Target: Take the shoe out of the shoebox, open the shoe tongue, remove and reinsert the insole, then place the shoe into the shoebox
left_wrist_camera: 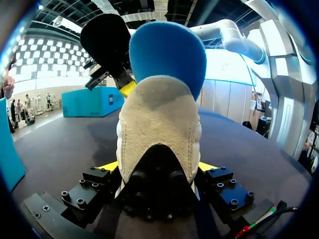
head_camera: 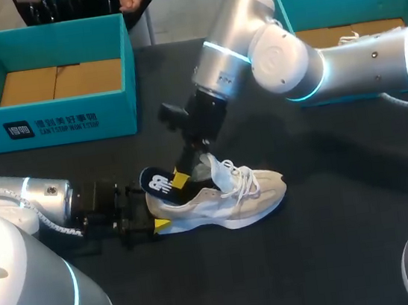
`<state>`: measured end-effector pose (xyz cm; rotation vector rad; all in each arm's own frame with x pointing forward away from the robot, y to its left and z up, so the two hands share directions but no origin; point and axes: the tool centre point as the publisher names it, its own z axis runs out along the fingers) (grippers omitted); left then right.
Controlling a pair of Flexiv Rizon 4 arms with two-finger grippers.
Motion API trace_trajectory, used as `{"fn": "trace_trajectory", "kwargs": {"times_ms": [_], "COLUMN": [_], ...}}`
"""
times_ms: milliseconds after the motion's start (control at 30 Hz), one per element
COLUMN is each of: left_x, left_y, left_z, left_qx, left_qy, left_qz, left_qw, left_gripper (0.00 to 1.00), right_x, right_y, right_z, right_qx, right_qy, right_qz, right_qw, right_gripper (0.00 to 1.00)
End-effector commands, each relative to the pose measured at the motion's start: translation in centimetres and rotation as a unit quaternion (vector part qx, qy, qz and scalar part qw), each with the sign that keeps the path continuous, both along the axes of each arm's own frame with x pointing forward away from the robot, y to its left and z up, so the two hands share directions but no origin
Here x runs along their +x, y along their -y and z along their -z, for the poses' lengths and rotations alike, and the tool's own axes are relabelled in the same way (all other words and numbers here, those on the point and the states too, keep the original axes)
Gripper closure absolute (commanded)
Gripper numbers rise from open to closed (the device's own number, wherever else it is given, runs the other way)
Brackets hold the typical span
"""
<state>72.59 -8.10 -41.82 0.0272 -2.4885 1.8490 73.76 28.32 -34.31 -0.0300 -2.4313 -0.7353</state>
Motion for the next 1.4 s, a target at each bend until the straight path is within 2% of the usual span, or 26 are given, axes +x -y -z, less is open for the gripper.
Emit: {"fn": "trace_trajectory", "kwargs": {"times_ms": [33,467,767,1167,1400], "left_x": [-0.2,-0.2,-0.2,-0.2,-0.2], "left_y": [0.1,0.1,0.1,0.1,0.1], "left_z": [0.2,0.2,0.2,0.2,0.2], "left_qx": [0.0,0.0,0.0,0.0,0.0], "left_qy": [0.001,0.001,0.001,0.001,0.001], "left_qz": [-0.002,-0.002,-0.002,-0.002,-0.002], "left_qw": [1.0,1.0,1.0,1.0,1.0], "left_gripper": [1.0,1.0,1.0,1.0,1.0], "right_x": [0.3,1.7,3.4,7.2,9.6], "right_y": [0.5,0.1,-0.7,-1.3,-1.4], "right_z": [-1.4,-4.9,-7.9,-11.6,-14.1], "right_qx": [-0.002,0.025,0.043,0.086,0.084], "right_qy": [0.01,0.052,0.088,0.149,0.175], "right_qz": [0.0,0.033,0.053,0.097,0.113], "right_qw": [1.0,0.998,0.994,0.98,0.975], "right_gripper": [1.0,1.0,1.0,1.0,1.0]}}
